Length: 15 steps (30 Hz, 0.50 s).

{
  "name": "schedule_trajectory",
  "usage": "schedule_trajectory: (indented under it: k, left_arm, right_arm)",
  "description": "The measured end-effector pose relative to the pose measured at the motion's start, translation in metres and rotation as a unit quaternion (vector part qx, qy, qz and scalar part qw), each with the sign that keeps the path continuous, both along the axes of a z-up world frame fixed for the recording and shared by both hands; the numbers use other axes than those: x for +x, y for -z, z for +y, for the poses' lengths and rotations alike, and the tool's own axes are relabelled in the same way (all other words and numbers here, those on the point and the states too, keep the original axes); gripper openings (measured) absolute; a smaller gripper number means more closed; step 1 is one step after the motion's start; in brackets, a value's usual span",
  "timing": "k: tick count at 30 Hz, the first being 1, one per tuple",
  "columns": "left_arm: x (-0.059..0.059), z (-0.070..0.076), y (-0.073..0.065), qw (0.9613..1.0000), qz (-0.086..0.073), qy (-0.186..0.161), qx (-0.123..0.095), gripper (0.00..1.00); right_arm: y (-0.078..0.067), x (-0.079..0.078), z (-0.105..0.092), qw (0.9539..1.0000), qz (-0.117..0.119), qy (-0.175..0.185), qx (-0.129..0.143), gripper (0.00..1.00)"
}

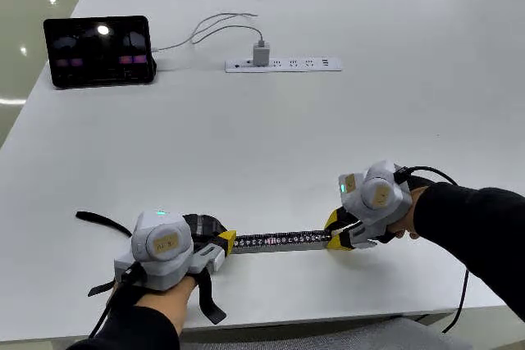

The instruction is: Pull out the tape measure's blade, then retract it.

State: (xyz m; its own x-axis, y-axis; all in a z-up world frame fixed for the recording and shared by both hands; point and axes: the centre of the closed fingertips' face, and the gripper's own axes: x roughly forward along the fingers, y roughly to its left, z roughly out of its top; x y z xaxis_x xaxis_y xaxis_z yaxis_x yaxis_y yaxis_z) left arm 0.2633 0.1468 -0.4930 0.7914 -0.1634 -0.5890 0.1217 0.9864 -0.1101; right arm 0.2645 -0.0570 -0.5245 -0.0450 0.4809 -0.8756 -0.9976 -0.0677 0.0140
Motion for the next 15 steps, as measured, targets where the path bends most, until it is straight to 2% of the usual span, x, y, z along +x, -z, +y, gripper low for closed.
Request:
schedule_trajectory:
  k: [15]
  left_arm:
    - [0.0001,-0.0001,-0.0006,1.0,0.0,0.0,0.0,0.62]
  right_arm:
    - [0.0009,-0.0003,0.0071,1.0,-0.002,-0.005,0.005,0.12]
